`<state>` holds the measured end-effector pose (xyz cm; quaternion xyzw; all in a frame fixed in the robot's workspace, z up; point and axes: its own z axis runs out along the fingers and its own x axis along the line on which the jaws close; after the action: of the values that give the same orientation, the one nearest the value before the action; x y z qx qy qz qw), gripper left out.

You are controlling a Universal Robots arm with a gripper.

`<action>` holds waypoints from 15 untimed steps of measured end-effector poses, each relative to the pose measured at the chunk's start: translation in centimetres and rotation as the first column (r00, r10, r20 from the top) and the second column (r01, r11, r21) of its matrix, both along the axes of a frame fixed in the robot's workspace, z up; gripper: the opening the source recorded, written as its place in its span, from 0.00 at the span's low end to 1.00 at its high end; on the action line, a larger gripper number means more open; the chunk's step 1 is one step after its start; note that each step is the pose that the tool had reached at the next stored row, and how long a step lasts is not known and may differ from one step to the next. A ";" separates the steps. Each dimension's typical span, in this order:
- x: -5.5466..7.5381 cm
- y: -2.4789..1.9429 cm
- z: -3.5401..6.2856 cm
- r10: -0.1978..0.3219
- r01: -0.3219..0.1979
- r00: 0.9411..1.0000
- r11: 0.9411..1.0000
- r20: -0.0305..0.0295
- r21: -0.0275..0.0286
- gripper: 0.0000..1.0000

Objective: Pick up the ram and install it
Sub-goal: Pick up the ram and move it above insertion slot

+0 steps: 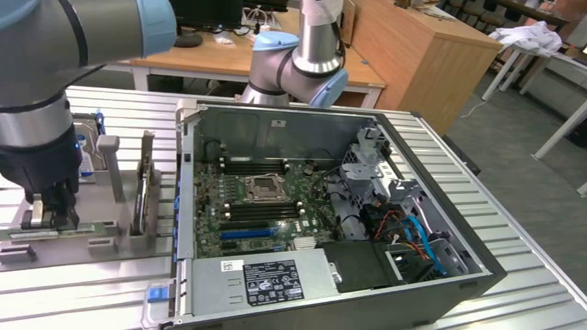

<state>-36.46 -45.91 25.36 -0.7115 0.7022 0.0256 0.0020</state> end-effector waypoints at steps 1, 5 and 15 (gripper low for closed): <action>0.0 0.00 0.34 0.000 0.000 1.000 1.000 0.000 0.000 0.11; 0.1 0.00 1.77 0.000 0.000 1.000 1.000 0.000 0.000 0.11; 0.3 0.00 5.32 -0.001 0.001 1.000 1.000 0.000 0.000 0.11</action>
<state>-36.20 -45.91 30.69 -0.7110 0.7027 0.0256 0.0020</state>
